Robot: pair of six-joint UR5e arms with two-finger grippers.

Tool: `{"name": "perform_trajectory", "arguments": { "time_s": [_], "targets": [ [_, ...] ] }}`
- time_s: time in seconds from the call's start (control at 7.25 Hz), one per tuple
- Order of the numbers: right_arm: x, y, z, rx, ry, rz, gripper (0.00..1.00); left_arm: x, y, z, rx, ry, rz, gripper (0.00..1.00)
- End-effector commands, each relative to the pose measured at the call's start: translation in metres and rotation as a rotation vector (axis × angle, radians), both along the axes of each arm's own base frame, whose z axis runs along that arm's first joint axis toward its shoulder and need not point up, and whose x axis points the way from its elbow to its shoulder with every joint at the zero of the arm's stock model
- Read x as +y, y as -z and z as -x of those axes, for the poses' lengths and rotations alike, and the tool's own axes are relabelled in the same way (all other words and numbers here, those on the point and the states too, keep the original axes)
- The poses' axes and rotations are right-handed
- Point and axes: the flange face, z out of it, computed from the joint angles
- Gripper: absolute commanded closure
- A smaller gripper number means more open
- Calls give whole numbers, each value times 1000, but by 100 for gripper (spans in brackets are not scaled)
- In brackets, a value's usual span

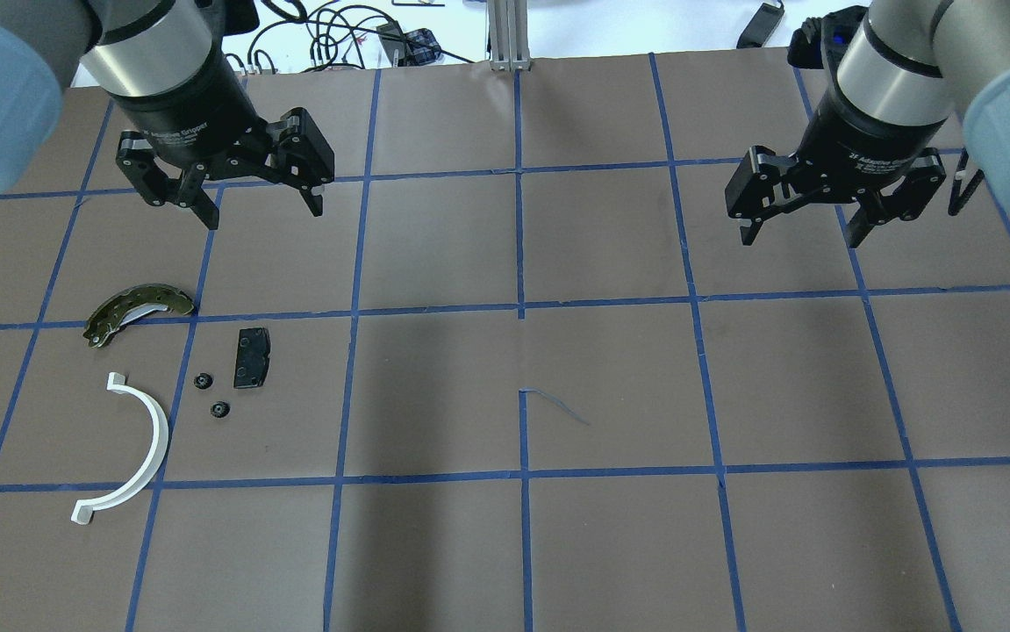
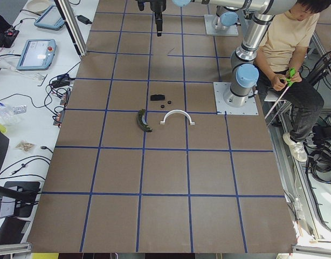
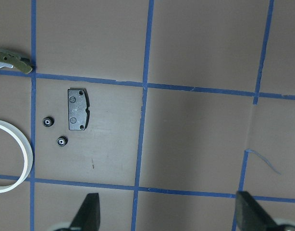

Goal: Place bearing gear from tray to pile

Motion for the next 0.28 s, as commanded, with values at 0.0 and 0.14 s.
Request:
{"name": "perform_trajectory", "arguments": {
  "time_s": [0.0,0.14],
  "targets": [
    [0,0,0,2,0,0,0,-1,-4,0,2,-1,9,0],
    [0,-1,0,-1,0,2,0,1,-4,-1,2,-1,8,0]
  ]
}}
